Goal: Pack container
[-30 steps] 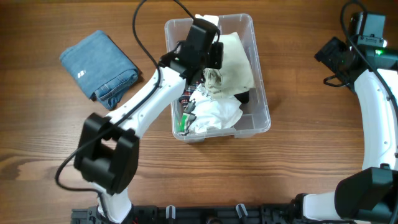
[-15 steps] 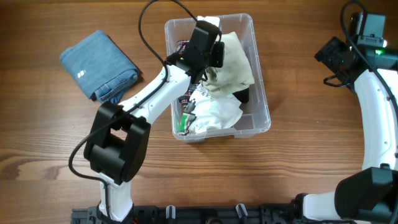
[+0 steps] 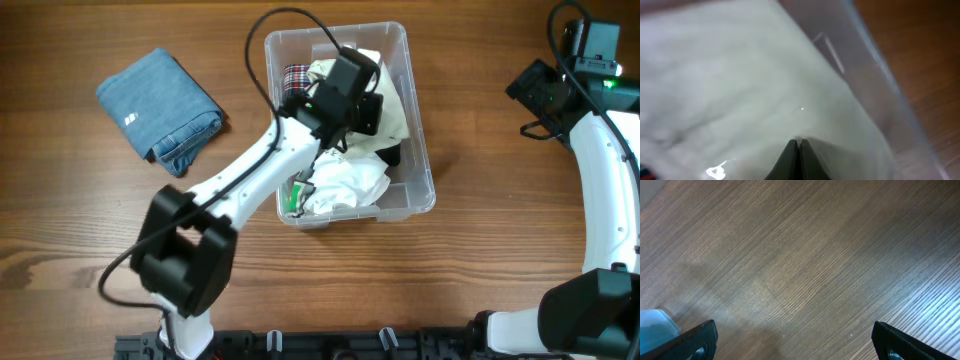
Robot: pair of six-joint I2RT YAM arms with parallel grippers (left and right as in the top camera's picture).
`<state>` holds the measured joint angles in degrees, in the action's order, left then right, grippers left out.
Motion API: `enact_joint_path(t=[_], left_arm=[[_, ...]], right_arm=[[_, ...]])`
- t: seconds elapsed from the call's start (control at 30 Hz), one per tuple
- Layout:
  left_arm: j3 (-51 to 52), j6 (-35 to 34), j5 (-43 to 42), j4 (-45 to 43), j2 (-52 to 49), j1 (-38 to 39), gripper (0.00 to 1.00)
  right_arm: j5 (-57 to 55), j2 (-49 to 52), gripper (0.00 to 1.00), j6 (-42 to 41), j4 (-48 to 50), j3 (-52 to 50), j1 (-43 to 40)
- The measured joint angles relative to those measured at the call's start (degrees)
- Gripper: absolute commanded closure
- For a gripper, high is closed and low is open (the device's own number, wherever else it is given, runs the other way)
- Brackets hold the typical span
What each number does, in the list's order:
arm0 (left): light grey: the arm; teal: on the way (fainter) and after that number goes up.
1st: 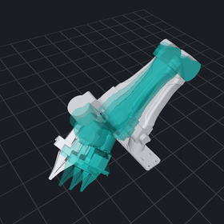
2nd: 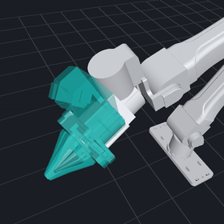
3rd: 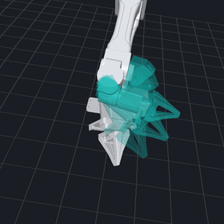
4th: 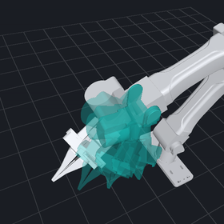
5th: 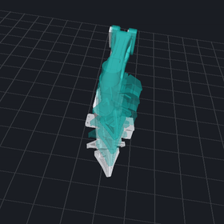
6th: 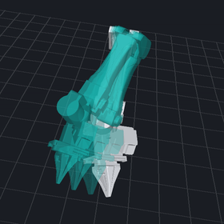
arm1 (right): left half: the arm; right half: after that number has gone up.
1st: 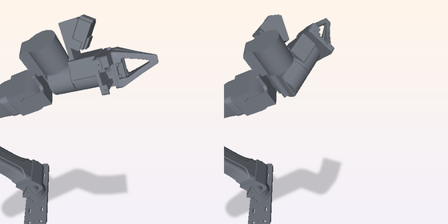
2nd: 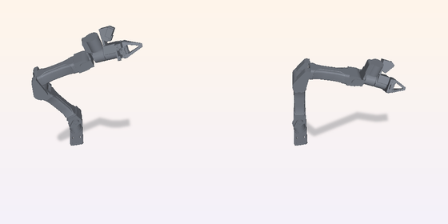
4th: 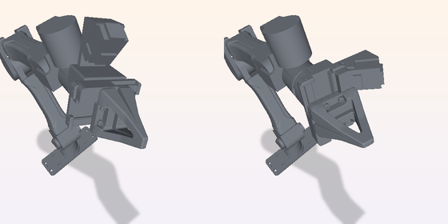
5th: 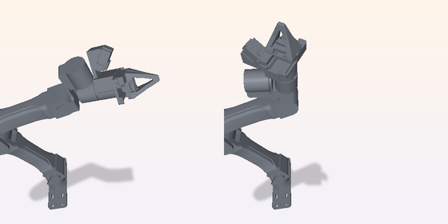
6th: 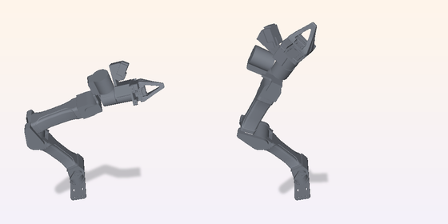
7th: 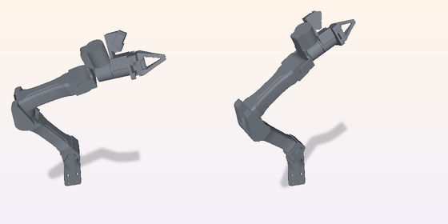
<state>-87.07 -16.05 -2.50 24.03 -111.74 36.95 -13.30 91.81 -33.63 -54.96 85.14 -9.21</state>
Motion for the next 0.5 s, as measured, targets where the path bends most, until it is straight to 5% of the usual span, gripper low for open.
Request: enact_joint_path(t=[0.5], left_arm=[[-0.61,-1.51,1.62,-8.5,-2.56,-1.53,0.96]], right_arm=[[0.0,0.0,0.0,0.0,0.0,0.0,0.0]])
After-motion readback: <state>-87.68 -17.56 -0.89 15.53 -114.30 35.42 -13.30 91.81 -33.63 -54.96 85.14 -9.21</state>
